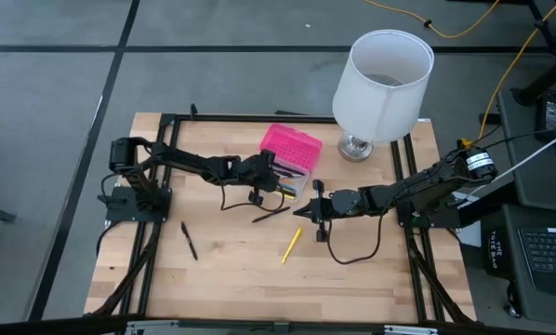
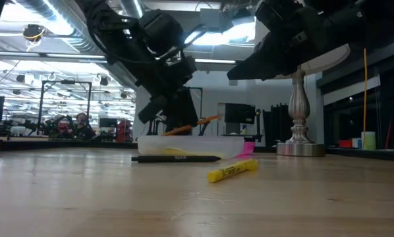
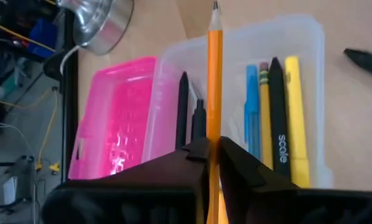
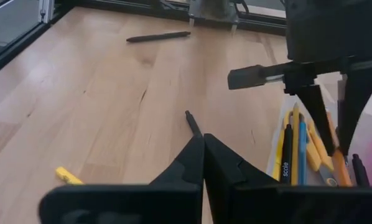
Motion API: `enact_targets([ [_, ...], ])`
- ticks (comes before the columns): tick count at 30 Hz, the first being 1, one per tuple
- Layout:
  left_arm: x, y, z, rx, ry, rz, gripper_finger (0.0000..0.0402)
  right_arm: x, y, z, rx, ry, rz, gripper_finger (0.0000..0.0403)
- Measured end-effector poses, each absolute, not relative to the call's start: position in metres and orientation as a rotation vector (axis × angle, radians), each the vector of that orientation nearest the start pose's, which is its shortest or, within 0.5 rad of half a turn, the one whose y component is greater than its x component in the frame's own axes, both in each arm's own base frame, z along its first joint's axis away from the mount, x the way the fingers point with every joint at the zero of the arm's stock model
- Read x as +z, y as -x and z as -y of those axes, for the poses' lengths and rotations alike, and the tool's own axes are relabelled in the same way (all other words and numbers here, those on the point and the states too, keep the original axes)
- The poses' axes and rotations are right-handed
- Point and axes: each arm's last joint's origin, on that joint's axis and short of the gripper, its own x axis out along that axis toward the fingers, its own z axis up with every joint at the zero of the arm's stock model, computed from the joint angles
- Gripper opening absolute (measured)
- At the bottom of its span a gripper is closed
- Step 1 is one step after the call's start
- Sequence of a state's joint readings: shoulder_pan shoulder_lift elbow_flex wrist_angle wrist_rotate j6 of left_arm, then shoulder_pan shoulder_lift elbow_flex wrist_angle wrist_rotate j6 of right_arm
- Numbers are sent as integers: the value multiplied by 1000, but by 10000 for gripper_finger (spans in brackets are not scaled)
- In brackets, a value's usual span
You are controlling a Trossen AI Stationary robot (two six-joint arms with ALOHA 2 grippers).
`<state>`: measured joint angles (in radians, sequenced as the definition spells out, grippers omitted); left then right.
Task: Pick & place school supplies into a supply box
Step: Put the orange pencil into the pink supply box, then put the black pen into the pink supply box
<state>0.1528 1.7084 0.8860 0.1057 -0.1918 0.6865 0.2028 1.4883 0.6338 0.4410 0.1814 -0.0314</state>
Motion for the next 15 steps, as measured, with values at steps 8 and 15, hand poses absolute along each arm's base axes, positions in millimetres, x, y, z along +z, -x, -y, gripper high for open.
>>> enact_targets([
  [8, 168, -335, -50, 57, -692, -785, 49, 181, -287, -54, 28, 115, -418, 7],
  [15, 168, -334, -52, 133, -709, -820, 78, 181, -287, -54, 28, 116, -422, 7],
])
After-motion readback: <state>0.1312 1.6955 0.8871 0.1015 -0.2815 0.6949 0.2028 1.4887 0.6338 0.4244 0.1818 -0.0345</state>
